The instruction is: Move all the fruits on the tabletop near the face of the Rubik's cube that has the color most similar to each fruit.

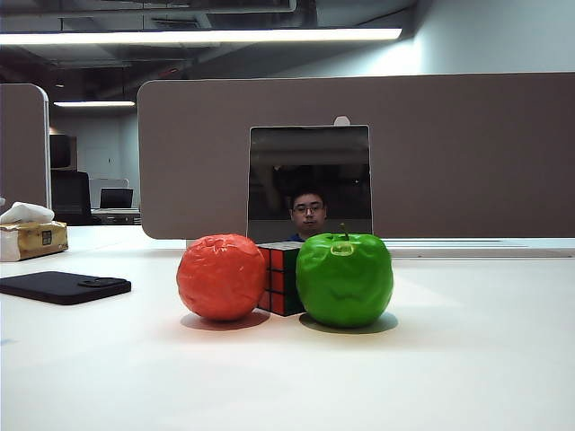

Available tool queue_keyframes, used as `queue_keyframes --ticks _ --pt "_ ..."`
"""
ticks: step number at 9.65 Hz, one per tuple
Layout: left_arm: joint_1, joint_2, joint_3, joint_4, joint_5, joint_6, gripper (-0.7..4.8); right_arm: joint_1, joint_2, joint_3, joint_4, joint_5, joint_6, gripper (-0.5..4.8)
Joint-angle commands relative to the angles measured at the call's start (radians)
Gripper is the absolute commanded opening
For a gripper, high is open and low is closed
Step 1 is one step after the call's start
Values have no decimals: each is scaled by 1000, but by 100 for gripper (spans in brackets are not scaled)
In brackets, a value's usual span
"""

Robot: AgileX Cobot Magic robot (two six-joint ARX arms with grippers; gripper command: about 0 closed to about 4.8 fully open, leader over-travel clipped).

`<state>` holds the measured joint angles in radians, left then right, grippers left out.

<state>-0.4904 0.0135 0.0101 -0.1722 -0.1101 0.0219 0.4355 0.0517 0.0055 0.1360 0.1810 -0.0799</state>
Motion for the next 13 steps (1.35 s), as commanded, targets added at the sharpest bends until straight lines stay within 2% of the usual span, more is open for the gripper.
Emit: queue_keyframes --ticks 1,2,3,4,7,8,9,10,12,13 --pt "0 1 0 16 24 34 -5 -113 1 -2 14 -110 -3 -1" --pt "0 1 0 101 24 58 -5 -253 0 -2 66 -154 -1 -1" --pt "0 1 0 103 24 61 -5 -282 0 -2 69 -185 3 -1" --pt "2 1 0 104 5 76 -5 -360 0 -2 74 -285 17 -1" --pt "56 1 0 111 -35 74 -5 -391 0 -2 117 -296 27 -1" --pt "166 1 0 148 19 47 -5 -391 0 -2 143 -296 27 -1" --pt "436 1 0 247 216 -39 -5 -392 -1 -2 304 -318 61 -1" --pt "464 1 0 238 246 -56 -5 -392 -1 -2 229 -318 61 -1" --pt "464 1 1 237 264 -56 -5 -392 -1 -2 182 -318 54 -1" --pt "464 1 1 233 320 -47 -5 -392 0 -2 117 -309 41 -1"
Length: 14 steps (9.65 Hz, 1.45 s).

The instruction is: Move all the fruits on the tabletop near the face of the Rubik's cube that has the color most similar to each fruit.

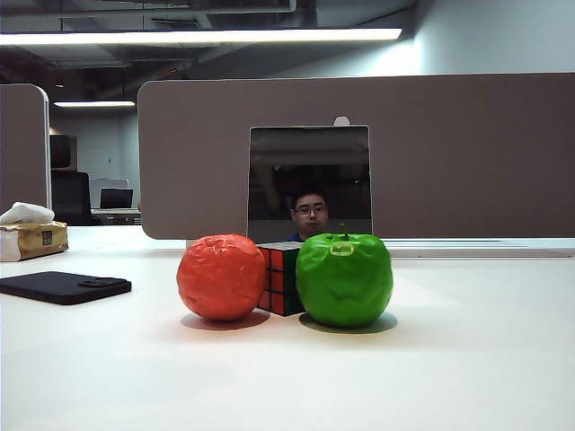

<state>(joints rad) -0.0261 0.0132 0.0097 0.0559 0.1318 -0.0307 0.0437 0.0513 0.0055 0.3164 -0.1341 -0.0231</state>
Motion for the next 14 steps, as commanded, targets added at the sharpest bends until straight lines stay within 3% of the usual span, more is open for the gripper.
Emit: queue_keyframes --ticks 1,2,3,4,11,12,14 --pt "0 1 1 -7 87 19 -5 0 1 -2 -127 26 -30 -1" --pt "0 1 1 -9 73 19 -5 0 1 -2 -129 40 -30 -1" --pt "0 1 1 -1 -69 19 -5 0 0 -2 -135 100 -30 -1" --pt "0 1 1 6 -84 19 -5 0 0 -2 -134 143 -30 -1" --pt "-3 1 1 5 -42 19 -5 0 -1 -2 -133 144 -30 -1" --pt "-3 1 1 5 -42 19 -5 0 -1 -2 -136 263 -30 -1" --pt "-3 1 1 5 -42 19 -5 0 -1 -2 -151 291 -30 -1"
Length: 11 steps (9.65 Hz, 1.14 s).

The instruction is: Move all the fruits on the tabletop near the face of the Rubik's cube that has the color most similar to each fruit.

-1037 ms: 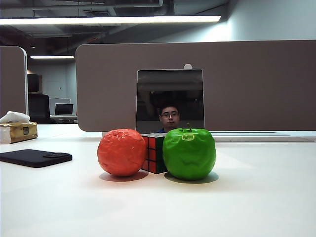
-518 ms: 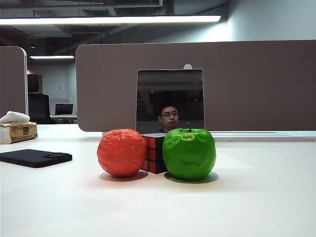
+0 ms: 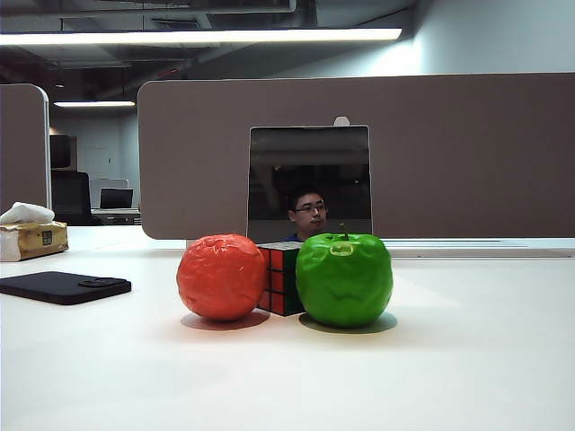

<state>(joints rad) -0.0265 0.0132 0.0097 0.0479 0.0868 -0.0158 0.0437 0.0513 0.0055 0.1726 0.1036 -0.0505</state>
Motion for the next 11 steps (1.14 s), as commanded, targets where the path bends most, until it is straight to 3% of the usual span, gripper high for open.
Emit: queue_keyframes --ticks 1,2,11 --pt "-2 1 1 13 3 4 -5 0 0 -2 -91 48 -3 -1" --pt "-2 1 1 13 6 5 -5 0 0 -2 -93 -111 -40 -1" --pt "-2 1 1 12 3 19 -5 1 -1 -2 -87 -106 -55 0"
